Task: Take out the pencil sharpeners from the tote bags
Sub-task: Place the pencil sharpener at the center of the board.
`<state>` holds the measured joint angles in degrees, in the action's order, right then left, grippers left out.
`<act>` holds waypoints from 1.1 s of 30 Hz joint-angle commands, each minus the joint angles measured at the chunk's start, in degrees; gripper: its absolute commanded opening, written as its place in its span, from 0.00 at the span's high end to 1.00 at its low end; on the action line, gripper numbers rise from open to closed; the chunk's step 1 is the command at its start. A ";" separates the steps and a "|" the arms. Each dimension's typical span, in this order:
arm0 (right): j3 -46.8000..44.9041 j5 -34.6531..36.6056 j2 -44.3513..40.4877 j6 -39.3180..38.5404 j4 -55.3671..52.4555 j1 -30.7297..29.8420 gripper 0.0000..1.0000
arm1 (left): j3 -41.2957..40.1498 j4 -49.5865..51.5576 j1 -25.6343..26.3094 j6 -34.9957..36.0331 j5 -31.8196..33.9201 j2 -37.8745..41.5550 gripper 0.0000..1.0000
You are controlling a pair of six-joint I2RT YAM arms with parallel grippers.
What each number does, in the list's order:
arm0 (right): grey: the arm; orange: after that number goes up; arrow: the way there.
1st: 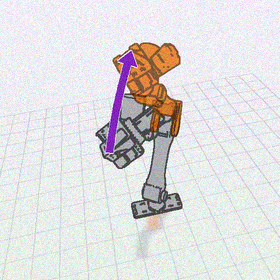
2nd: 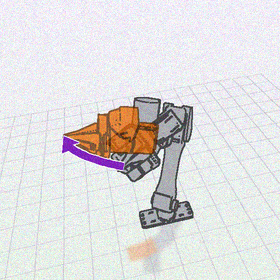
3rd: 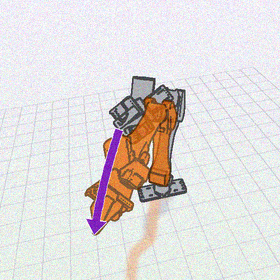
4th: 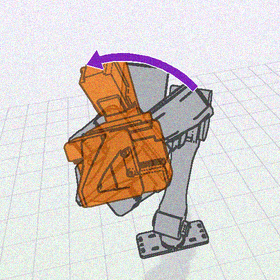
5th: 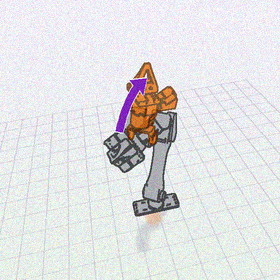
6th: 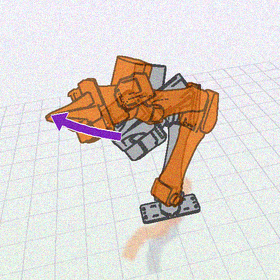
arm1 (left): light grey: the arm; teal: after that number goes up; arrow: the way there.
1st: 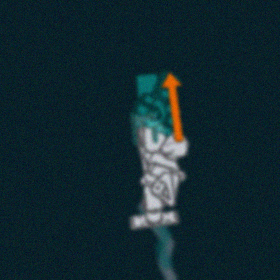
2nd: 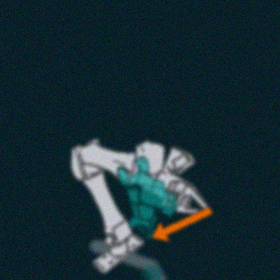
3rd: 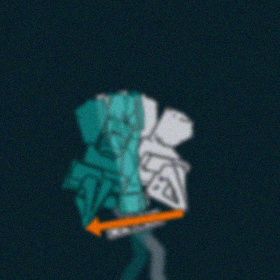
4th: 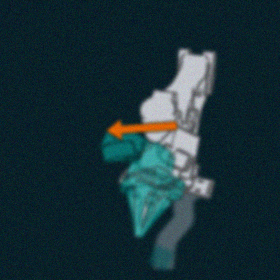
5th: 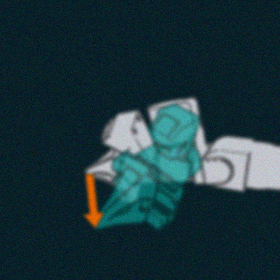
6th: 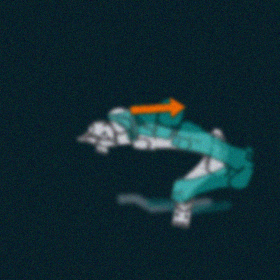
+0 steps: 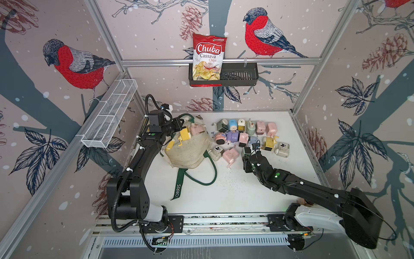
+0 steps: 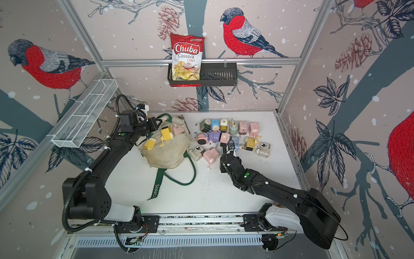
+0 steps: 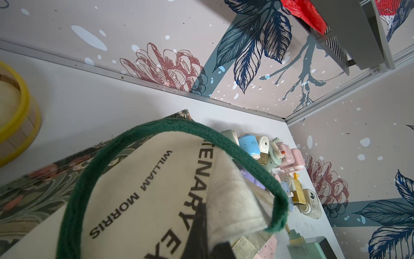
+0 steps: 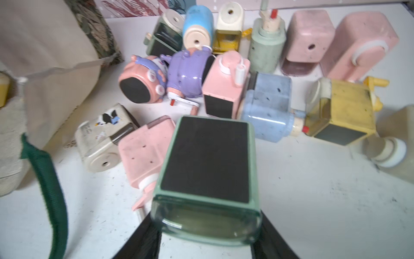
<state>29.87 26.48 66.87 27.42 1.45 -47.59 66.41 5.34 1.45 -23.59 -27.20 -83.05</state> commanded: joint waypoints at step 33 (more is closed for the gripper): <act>6.28 -2.59 23.28 2.65 13.76 2.77 0.18 | 0.32 0.02 0.10 0.62 0.45 0.16 1.00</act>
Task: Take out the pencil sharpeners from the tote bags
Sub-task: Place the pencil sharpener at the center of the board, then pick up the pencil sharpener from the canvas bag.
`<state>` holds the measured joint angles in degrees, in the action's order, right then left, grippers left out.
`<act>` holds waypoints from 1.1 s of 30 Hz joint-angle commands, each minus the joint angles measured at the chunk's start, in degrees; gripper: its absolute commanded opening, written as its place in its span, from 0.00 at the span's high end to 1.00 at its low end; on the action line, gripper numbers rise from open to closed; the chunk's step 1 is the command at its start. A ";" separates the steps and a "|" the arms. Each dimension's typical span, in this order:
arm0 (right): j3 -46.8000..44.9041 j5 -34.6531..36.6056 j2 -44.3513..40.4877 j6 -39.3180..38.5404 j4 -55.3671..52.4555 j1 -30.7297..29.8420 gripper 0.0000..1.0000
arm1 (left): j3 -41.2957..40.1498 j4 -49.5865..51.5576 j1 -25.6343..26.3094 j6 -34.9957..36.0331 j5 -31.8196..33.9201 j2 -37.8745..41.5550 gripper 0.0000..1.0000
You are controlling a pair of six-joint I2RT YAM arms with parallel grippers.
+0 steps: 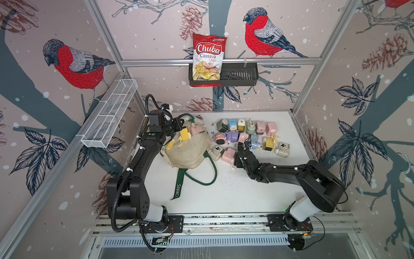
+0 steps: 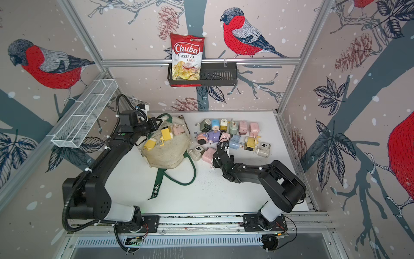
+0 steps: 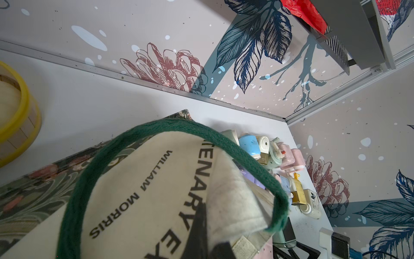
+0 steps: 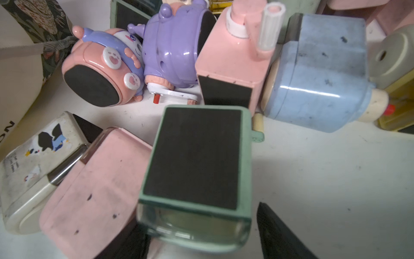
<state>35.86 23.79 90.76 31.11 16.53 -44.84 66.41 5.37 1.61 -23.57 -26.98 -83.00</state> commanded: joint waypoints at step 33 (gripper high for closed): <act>34.40 -5.31 8.58 -8.94 -14.02 -20.69 0.09 | 0.17 -0.34 -0.30 0.35 -0.36 0.12 1.00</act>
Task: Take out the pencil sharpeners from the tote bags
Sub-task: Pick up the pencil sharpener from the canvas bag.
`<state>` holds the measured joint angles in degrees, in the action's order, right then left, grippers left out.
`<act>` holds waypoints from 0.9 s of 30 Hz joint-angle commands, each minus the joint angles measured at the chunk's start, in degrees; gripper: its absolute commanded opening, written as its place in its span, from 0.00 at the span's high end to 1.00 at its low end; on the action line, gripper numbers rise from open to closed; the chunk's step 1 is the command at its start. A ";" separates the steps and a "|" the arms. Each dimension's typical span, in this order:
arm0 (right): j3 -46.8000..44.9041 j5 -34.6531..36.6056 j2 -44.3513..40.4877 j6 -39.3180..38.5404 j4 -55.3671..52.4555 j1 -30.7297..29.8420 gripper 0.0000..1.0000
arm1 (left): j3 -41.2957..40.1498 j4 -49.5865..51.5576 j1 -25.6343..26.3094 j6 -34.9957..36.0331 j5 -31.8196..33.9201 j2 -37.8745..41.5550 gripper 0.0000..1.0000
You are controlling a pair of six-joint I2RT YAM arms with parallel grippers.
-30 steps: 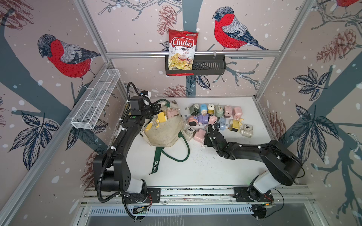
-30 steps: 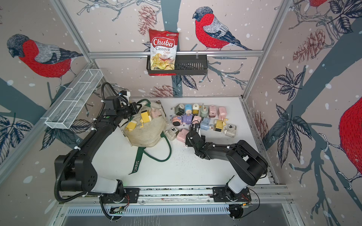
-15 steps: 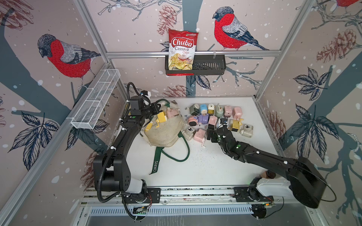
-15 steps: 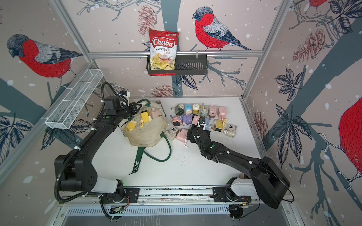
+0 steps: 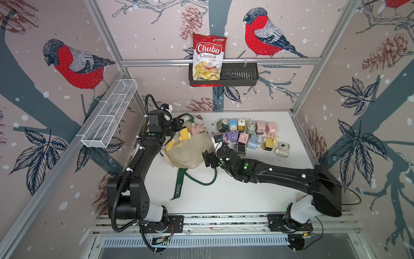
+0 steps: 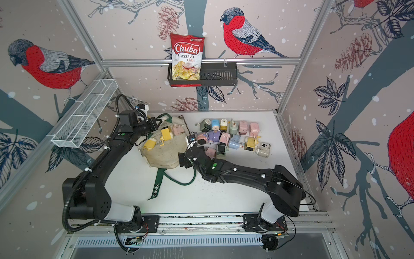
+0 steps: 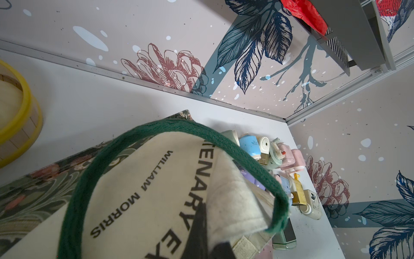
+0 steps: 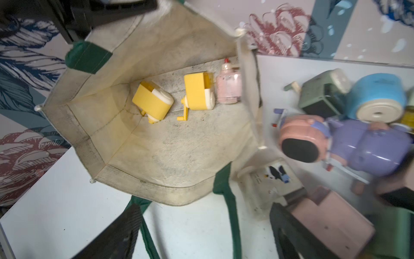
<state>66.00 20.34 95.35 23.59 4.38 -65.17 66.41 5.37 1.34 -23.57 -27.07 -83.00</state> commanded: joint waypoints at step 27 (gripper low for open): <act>54.38 -10.84 50.59 -2.88 -3.12 9.38 0.04 | -0.33 -2.20 0.76 -1.31 -2.73 2.22 1.00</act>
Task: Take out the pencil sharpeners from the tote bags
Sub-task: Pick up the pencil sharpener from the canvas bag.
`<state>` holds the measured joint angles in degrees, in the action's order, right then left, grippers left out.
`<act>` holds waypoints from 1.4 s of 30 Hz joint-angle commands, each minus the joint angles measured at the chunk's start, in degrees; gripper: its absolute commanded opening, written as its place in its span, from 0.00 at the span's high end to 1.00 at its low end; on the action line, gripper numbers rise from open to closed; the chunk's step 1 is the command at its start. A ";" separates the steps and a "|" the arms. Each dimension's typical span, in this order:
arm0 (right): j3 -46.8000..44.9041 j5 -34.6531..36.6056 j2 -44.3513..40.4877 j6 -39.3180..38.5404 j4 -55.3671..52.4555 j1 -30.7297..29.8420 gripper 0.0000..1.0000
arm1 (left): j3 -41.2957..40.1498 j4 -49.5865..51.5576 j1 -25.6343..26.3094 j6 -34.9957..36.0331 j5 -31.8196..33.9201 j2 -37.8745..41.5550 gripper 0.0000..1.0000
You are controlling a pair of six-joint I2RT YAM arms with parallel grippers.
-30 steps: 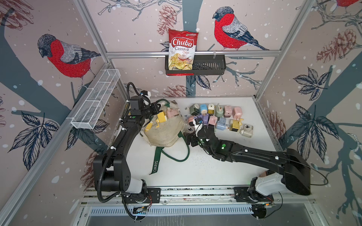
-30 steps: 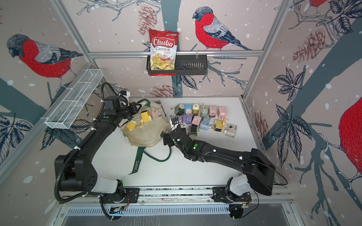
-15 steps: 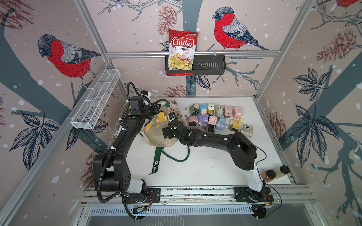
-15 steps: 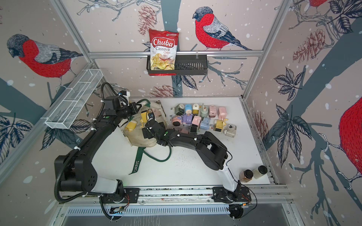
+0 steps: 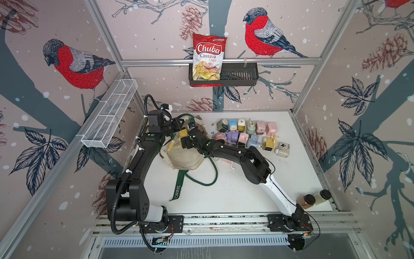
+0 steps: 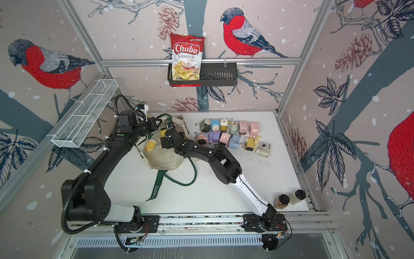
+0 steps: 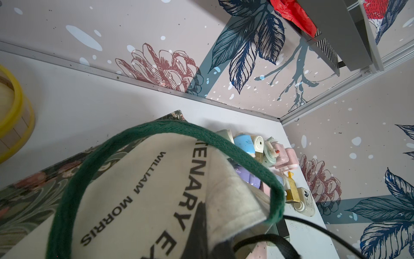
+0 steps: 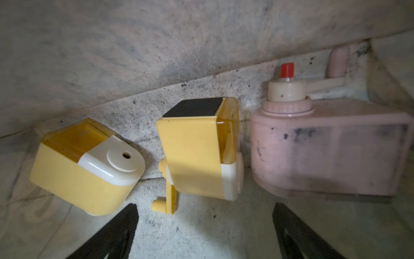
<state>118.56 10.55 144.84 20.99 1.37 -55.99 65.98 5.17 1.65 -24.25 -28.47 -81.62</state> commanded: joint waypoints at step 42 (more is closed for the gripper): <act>-6.43 -8.18 -5.67 -9.93 5.94 -1.01 0.43 | 0.65 0.37 3.54 1.67 3.69 0.59 1.00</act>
<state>113.75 2.37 141.58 11.86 4.43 -57.01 66.13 6.72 5.08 -23.51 -25.10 -80.84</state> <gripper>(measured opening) 0.831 0.057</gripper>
